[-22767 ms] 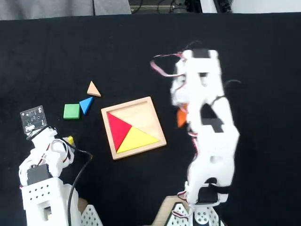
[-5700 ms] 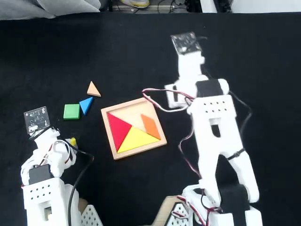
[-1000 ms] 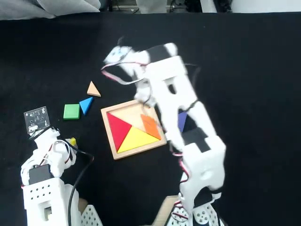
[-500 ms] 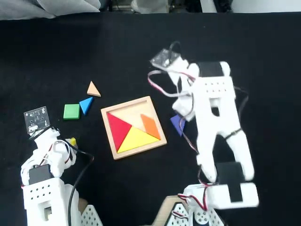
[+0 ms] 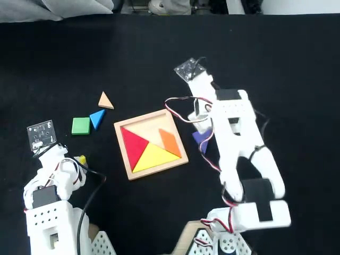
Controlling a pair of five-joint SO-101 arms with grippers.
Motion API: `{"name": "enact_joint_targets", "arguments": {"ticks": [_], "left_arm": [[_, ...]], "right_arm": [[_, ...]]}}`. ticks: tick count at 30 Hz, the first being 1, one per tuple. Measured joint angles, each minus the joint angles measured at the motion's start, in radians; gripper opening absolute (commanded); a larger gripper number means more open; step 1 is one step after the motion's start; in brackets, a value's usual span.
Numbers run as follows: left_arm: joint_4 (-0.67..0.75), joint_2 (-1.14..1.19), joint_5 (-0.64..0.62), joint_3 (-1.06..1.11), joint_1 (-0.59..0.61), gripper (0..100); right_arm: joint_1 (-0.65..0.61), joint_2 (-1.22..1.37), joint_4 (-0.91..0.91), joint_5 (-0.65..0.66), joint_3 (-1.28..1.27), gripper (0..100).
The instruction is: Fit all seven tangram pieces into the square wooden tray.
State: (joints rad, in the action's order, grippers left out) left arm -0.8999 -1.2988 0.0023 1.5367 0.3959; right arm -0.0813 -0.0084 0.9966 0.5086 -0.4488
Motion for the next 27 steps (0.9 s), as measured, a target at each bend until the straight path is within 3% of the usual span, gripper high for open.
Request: {"name": "enact_joint_targets", "arguments": {"ticks": [3,9,20,24,27], "left_arm": [[0.000,0.000,0.000,0.000,0.000,21],[0.000,0.000,0.000,0.000,0.000,21],[0.000,0.000,0.000,0.000,0.000,21],[0.000,0.000,0.000,0.000,0.000,21],[0.000,0.000,0.000,0.000,0.000,21]], "right_arm": [[-0.003,0.089,-0.083,-0.014,0.000,8.5],[0.025,0.259,-0.081,0.000,0.049,8.5],[0.183,0.281,0.178,0.204,0.140,8.1],[0.244,0.236,0.262,0.328,0.121,0.9],[0.269,0.178,0.336,0.442,0.054,1.8]]}}
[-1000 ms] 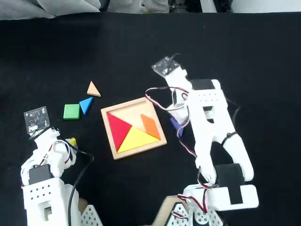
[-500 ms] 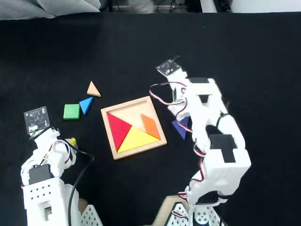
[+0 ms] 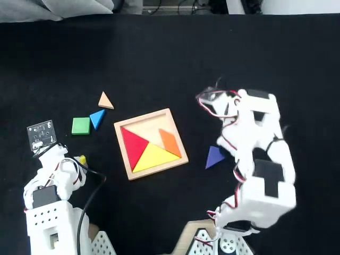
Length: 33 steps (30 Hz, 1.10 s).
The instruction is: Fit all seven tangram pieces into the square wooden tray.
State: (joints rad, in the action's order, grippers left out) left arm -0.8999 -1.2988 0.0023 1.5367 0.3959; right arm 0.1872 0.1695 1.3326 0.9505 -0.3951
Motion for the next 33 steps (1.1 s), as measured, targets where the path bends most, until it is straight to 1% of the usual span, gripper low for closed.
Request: {"name": "enact_joint_targets", "arguments": {"ticks": [4,9,11,14,16,18,21,27,33], "left_arm": [[0.000,0.000,0.000,0.000,0.000,21],[0.000,0.000,0.000,0.000,0.000,21],[0.000,0.000,0.000,0.000,0.000,21],[0.000,0.000,0.000,0.000,0.000,21],[0.000,0.000,0.000,0.000,0.000,21],[0.000,0.000,0.000,0.000,0.000,21],[0.000,0.000,0.000,0.000,0.000,21],[0.000,0.000,0.000,0.000,0.000,21],[0.000,0.000,0.000,0.000,0.000,21]], "right_arm": [[0.002,-0.158,0.051,0.117,-0.147,2.1],[0.002,-0.496,0.064,0.196,-0.318,3.5],[0.002,-0.655,0.069,0.227,-0.368,9.5],[-0.005,-0.872,0.077,0.261,-0.425,22.7],[-0.025,-0.965,0.087,0.270,-0.454,30.1],[-0.052,-1.007,0.097,0.276,-0.477,34.0],[-0.101,-1.023,0.097,0.305,-0.509,34.8],[-0.176,-1.025,0.115,0.505,-0.551,34.9],[-0.183,-1.025,0.009,0.638,-0.609,34.9]]}}
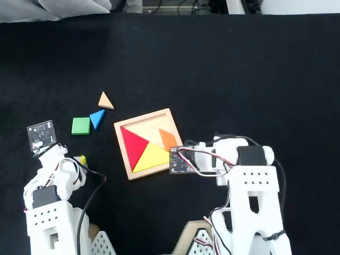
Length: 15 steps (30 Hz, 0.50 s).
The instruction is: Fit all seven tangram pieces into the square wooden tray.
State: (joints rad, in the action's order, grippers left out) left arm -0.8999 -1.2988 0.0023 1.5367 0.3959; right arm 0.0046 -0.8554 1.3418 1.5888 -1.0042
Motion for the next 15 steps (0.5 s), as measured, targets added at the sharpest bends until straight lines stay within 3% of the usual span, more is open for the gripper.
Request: {"name": "enact_joint_targets", "arguments": {"ticks": [8,15], "left_arm": [[0.000,0.000,0.000,0.000,0.000,21],[0.000,0.000,0.000,0.000,0.000,21]], "right_arm": [[0.000,0.184,-0.204,0.031,-0.051,34.8],[0.002,0.508,-0.227,0.046,0.069,34.8]]}}
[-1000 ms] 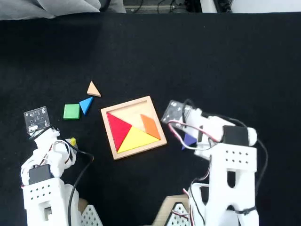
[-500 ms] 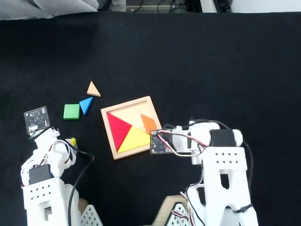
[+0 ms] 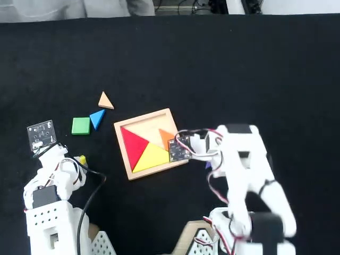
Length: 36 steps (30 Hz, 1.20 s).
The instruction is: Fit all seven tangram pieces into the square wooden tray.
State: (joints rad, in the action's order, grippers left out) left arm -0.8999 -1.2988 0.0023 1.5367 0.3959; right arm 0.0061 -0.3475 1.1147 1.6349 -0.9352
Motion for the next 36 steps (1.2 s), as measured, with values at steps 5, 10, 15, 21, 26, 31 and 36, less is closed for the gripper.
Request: {"name": "enact_joint_targets", "arguments": {"ticks": [5,10,15,21,26,31,36], "left_arm": [[0.000,0.000,0.000,0.000,0.000,21],[0.000,0.000,0.000,0.000,0.000,21],[0.000,0.000,0.000,0.000,0.000,21],[0.000,0.000,0.000,0.000,0.000,21],[0.000,0.000,0.000,0.000,0.000,21],[0.000,0.000,0.000,0.000,0.000,21],[0.000,0.000,0.000,0.000,0.000,21]], "right_arm": [[0.051,0.143,-0.009,0.068,0.078,34.7],[0.091,0.232,-0.014,0.081,0.158,34.7],[0.091,0.290,-0.014,0.120,0.169,34.7],[0.091,0.292,-0.011,0.124,0.181,34.6],[0.071,0.292,-0.011,0.124,0.181,34.6],[0.048,0.292,-0.011,0.124,0.181,34.5],[0.048,0.292,-0.014,0.124,0.181,22.6]]}}
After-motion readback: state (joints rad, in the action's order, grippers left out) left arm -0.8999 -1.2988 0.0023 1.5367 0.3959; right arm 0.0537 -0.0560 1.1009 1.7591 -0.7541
